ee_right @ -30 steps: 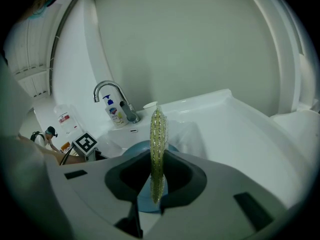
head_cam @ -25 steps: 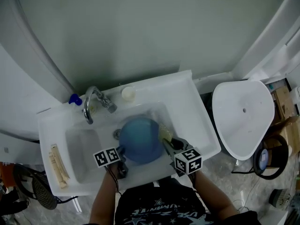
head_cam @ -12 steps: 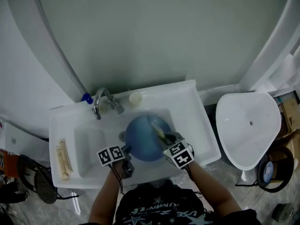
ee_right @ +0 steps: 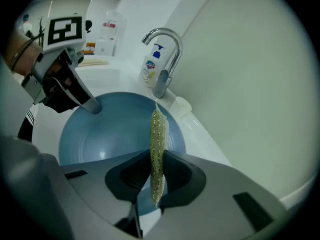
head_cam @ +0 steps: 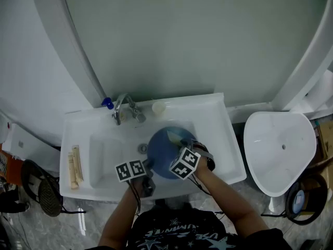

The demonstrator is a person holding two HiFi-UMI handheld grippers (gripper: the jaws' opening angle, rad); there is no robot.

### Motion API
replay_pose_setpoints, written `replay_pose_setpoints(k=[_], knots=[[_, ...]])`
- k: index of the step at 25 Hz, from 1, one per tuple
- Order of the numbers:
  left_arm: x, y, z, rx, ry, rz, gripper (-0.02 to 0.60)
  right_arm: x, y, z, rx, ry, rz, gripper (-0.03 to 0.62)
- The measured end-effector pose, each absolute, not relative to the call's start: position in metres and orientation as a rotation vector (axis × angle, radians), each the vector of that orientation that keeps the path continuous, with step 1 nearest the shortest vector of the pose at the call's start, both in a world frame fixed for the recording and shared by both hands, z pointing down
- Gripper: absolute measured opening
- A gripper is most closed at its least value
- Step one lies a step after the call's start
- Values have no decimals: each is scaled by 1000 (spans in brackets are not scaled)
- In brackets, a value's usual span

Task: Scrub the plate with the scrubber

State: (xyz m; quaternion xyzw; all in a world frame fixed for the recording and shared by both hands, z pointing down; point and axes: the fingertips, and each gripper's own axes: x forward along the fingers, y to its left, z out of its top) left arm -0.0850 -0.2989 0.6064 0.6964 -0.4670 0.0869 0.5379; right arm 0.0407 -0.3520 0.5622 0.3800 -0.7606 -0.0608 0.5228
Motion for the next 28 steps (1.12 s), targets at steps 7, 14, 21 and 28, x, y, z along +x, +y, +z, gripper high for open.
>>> replay_pose_setpoints(k=[7, 14, 21, 28], knots=[[-81, -292, 589, 1720, -1136, 229, 35, 17, -346, 569, 827, -1759, -288, 71], [-83, -290, 585, 1710, -1159, 223, 40, -6, -326, 574, 693, -1792, -395, 72], [-87, -292, 588, 1669, -1179, 194, 43, -22, -305, 584, 506, -1815, -538, 74], [-96, -299, 583, 1619, -1192, 108, 48, -26, -285, 590, 332, -1782, -715, 74]])
